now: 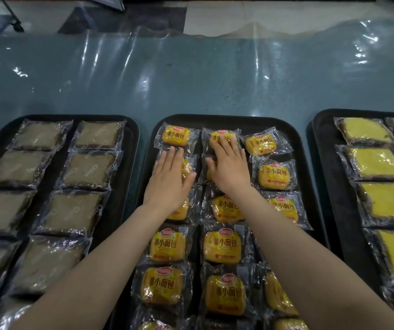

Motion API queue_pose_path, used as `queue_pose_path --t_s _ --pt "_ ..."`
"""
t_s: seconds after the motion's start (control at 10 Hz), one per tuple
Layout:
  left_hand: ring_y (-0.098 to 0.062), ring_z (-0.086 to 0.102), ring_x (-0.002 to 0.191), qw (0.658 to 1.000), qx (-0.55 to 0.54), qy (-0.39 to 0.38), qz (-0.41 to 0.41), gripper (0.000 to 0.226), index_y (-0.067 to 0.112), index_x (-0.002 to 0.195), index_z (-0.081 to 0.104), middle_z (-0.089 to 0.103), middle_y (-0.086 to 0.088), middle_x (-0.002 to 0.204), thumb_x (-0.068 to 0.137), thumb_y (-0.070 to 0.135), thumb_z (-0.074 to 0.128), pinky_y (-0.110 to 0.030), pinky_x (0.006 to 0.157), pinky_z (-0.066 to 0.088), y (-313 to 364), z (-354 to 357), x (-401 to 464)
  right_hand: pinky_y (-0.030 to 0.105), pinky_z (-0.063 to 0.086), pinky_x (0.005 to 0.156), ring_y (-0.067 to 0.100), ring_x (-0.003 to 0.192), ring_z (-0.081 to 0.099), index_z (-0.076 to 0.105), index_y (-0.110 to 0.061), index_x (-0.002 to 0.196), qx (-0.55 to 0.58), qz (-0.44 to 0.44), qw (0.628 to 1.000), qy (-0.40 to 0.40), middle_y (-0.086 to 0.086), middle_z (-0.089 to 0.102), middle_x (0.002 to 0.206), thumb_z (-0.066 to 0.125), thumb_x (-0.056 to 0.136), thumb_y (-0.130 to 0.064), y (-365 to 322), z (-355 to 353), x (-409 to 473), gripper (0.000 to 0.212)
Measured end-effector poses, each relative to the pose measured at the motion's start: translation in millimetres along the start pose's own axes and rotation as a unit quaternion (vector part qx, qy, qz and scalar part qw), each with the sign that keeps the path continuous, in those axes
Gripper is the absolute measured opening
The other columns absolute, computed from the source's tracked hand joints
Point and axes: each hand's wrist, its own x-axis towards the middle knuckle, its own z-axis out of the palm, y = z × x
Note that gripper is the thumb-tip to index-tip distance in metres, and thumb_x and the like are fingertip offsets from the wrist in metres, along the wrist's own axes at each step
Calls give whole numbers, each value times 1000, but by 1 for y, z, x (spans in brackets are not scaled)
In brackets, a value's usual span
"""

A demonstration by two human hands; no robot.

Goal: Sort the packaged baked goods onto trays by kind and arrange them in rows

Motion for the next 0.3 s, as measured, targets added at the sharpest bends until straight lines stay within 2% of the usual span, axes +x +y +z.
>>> queue_pose_path --t_s 0.3 --pt "-12 -4 144 999 -24 29 23 72 21 151 1 1 1 159 95 50 37 -31 112 -1 3 -25 -33 39 2 113 20 146 -1 24 -21 150 29 -46 999 1 -1 12 159 34 97 -47 -29 -18 -47 59"
